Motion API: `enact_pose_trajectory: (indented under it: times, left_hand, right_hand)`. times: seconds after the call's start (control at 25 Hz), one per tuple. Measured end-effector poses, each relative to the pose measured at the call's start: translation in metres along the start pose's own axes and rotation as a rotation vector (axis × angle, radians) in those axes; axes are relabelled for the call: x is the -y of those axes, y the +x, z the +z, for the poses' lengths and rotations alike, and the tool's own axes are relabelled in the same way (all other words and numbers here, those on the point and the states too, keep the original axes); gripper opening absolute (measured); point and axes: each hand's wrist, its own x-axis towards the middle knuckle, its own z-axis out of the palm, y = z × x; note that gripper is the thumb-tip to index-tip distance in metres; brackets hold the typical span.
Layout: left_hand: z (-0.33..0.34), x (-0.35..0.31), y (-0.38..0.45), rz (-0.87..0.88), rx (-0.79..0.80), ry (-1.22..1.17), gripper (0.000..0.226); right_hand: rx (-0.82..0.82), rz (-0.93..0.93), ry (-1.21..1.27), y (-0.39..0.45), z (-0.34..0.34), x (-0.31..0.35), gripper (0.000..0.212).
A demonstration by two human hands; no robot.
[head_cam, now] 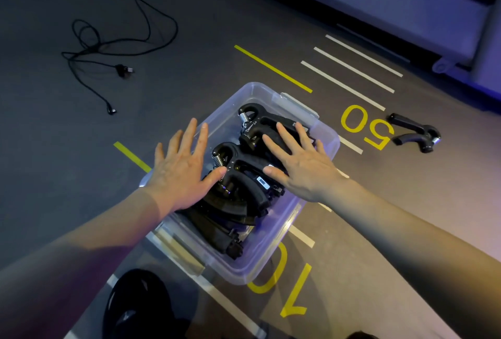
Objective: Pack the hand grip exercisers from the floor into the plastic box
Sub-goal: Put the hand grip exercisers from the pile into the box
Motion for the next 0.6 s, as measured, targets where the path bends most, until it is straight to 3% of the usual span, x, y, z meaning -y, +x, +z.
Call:
enact_pose_trajectory:
  times: [0.28, 0.52, 0.6]
  left_hand:
    - [-0.01, -0.024, 0.006, -0.001, 0.018, -0.027, 0.094]
    - [-0.029, -0.09, 0.018, 0.191, -0.053, -0.071, 0.09]
    - [-0.028, -0.119, 0.022, 0.283, -0.078, -0.044, 0.088]
  right_hand:
    - [-0.033, 0.02, 0.051, -0.002, 0.005, 0.002, 0.07]
    - [-0.58, 0.115, 0.52, -0.017, 0.018, -0.03, 0.066]
    - [-0.623, 0.243, 0.531, -0.022, 0.029, -0.066, 0.066]
